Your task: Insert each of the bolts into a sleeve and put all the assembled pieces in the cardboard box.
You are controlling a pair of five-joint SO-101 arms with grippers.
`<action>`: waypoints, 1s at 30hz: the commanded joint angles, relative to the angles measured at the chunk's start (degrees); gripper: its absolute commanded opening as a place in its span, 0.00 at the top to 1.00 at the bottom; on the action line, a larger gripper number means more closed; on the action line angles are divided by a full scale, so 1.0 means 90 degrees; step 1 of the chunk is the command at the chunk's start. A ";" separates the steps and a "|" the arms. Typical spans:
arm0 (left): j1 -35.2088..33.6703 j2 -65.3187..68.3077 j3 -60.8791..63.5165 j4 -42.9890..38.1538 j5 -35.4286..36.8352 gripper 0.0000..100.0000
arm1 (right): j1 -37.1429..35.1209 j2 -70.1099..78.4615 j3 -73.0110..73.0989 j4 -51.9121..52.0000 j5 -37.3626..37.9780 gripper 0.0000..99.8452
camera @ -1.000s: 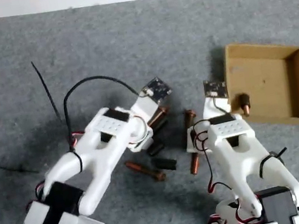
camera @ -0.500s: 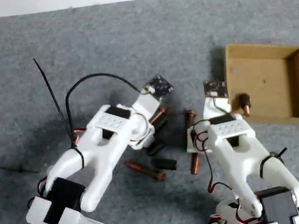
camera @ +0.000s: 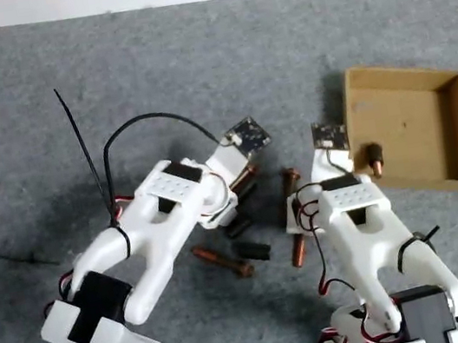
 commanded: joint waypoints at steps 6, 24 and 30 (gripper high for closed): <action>0.0132 -0.0005 -0.0230 0.0137 -0.0225 1.00 | 0.0230 -0.0015 -0.0210 0.0024 0.0059 1.00; 0.0073 -0.3990 0.3414 -0.1338 -0.0068 1.00 | 0.0230 -0.0024 -0.0239 -0.0142 0.0020 1.00; 0.0063 -0.5123 0.4020 -0.1319 0.0469 1.00 | 0.0230 -0.0357 -0.0210 -0.0181 0.0029 1.00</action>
